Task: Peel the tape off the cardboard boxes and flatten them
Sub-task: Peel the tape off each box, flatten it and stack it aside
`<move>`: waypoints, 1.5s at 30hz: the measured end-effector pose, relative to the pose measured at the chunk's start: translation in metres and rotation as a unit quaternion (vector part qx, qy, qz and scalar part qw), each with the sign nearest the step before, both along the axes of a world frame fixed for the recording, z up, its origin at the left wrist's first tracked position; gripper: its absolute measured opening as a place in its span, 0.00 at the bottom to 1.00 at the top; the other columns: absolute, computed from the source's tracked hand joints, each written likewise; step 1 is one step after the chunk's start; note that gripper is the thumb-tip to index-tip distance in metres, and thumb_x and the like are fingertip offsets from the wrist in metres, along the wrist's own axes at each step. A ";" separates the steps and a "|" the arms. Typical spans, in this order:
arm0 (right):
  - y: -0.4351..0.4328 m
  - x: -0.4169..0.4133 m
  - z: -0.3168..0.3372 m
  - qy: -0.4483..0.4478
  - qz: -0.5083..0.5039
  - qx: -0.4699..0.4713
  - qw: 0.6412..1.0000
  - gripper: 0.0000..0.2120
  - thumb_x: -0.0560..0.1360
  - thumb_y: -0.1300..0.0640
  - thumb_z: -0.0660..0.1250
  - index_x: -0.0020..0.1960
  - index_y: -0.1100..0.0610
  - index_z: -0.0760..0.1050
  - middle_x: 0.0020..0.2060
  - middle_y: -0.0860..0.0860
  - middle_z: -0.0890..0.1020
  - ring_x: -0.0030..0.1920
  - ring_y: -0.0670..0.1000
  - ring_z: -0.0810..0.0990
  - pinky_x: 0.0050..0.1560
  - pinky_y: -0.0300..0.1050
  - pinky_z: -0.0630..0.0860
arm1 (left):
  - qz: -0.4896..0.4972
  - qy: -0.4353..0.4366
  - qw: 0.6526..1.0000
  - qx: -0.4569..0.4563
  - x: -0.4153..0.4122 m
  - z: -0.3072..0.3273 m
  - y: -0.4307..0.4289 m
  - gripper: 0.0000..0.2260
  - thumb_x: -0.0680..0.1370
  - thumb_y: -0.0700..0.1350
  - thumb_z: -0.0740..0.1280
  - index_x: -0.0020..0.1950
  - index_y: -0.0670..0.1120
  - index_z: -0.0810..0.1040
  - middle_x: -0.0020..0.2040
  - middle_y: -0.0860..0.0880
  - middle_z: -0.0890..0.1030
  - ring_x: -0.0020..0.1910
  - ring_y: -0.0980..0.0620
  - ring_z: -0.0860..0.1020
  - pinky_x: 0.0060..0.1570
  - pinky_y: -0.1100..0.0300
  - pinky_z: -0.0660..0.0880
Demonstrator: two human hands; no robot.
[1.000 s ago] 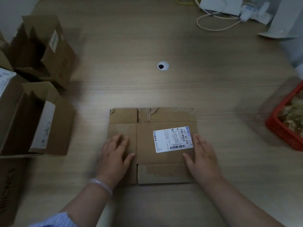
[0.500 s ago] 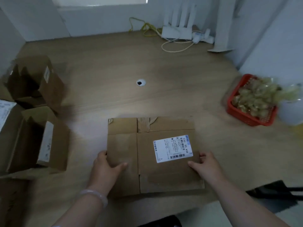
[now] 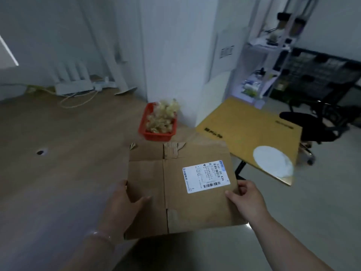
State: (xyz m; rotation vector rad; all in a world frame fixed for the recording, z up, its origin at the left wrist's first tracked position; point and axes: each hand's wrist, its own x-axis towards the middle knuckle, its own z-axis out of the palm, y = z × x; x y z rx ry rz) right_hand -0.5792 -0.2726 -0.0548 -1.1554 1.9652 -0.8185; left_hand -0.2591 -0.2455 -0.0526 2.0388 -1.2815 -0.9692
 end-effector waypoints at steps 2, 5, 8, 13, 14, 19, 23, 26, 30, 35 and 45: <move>0.006 -0.052 0.004 -0.005 -0.036 -0.011 0.999 0.20 0.68 0.56 0.76 0.54 0.51 0.71 0.50 0.47 0.79 0.50 0.48 0.78 0.48 0.42 0.69 | -0.025 0.003 1.000 -0.016 -0.052 0.010 -0.014 0.35 0.67 0.57 0.75 0.69 0.50 0.63 0.65 0.48 0.73 0.61 0.46 0.74 0.56 0.50 0.73; 0.009 -0.134 0.010 -0.002 -0.074 -0.025 0.997 0.19 0.67 0.56 0.76 0.55 0.51 0.73 0.50 0.47 0.81 0.50 0.48 0.79 0.48 0.42 0.70 | -0.056 -0.005 0.998 -0.025 -0.137 0.019 -0.035 0.38 0.67 0.57 0.76 0.71 0.49 0.63 0.68 0.47 0.70 0.66 0.45 0.70 0.61 0.48 0.70; 0.007 -0.215 0.019 0.009 -0.097 -0.033 0.995 0.19 0.68 0.57 0.75 0.56 0.52 0.73 0.50 0.49 0.80 0.49 0.49 0.78 0.48 0.42 0.70 | -0.076 0.010 0.997 -0.026 -0.221 0.021 -0.052 0.38 0.68 0.55 0.76 0.72 0.46 0.63 0.69 0.45 0.70 0.66 0.44 0.69 0.64 0.48 0.69; -0.012 -0.326 0.024 0.025 -0.104 -0.036 0.994 0.19 0.69 0.57 0.75 0.56 0.52 0.73 0.53 0.51 0.81 0.48 0.49 0.78 0.47 0.41 0.69 | -0.114 0.018 0.993 -0.007 -0.333 0.021 -0.075 0.39 0.71 0.55 0.73 0.75 0.44 0.58 0.68 0.44 0.71 0.65 0.45 0.72 0.61 0.53 0.71; -0.019 -0.344 0.023 0.029 -0.104 -0.035 0.994 0.19 0.69 0.57 0.75 0.57 0.53 0.73 0.53 0.51 0.81 0.48 0.49 0.77 0.47 0.41 0.68 | -0.118 0.020 0.993 0.002 -0.349 0.018 -0.081 0.40 0.71 0.56 0.73 0.75 0.44 0.58 0.67 0.44 0.72 0.63 0.45 0.74 0.58 0.54 0.73; -0.068 -0.409 0.009 0.039 -0.089 -0.017 0.995 0.20 0.69 0.56 0.75 0.59 0.54 0.75 0.54 0.51 0.80 0.49 0.48 0.76 0.49 0.41 0.68 | -0.120 0.020 0.992 0.024 -0.407 0.003 -0.124 0.38 0.71 0.55 0.73 0.74 0.43 0.59 0.64 0.45 0.74 0.59 0.46 0.76 0.48 0.62 0.74; -0.127 -0.438 -0.009 0.039 -0.077 -0.008 0.996 0.20 0.69 0.56 0.75 0.59 0.54 0.75 0.55 0.51 0.80 0.51 0.48 0.77 0.50 0.41 0.68 | -0.104 0.026 0.993 0.039 -0.439 -0.013 -0.172 0.34 0.73 0.52 0.73 0.72 0.43 0.61 0.65 0.46 0.74 0.60 0.47 0.75 0.41 0.67 0.70; -0.176 -0.453 -0.019 0.040 -0.069 0.000 0.997 0.22 0.69 0.57 0.74 0.61 0.55 0.75 0.57 0.52 0.80 0.55 0.50 0.77 0.51 0.40 0.67 | -0.088 0.028 0.995 0.044 -0.455 -0.026 -0.212 0.34 0.72 0.52 0.73 0.72 0.43 0.61 0.66 0.46 0.73 0.60 0.47 0.74 0.42 0.66 0.71; -0.241 -0.469 -0.028 0.047 -0.052 0.016 0.997 0.22 0.69 0.56 0.75 0.61 0.54 0.74 0.58 0.52 0.80 0.58 0.51 0.77 0.52 0.40 0.68 | -0.057 0.040 0.995 0.069 -0.471 -0.036 -0.264 0.37 0.72 0.53 0.73 0.73 0.43 0.59 0.68 0.45 0.71 0.64 0.46 0.72 0.53 0.58 0.72; -0.318 -0.483 -0.036 0.053 -0.003 0.025 0.998 0.25 0.70 0.55 0.75 0.64 0.55 0.73 0.59 0.53 0.78 0.58 0.52 0.77 0.52 0.41 0.68 | 0.005 0.043 0.996 0.081 -0.489 -0.043 -0.314 0.36 0.71 0.52 0.74 0.72 0.43 0.60 0.67 0.44 0.71 0.64 0.45 0.71 0.54 0.57 0.72; -0.483 -0.506 -0.078 0.080 0.202 0.063 0.974 0.25 0.71 0.55 0.74 0.66 0.55 0.71 0.60 0.53 0.78 0.59 0.54 0.76 0.52 0.42 0.69 | 0.202 0.063 0.972 0.101 -0.549 -0.076 -0.370 0.29 0.71 0.50 0.74 0.66 0.45 0.64 0.51 0.49 0.74 0.45 0.51 0.72 0.39 0.61 0.71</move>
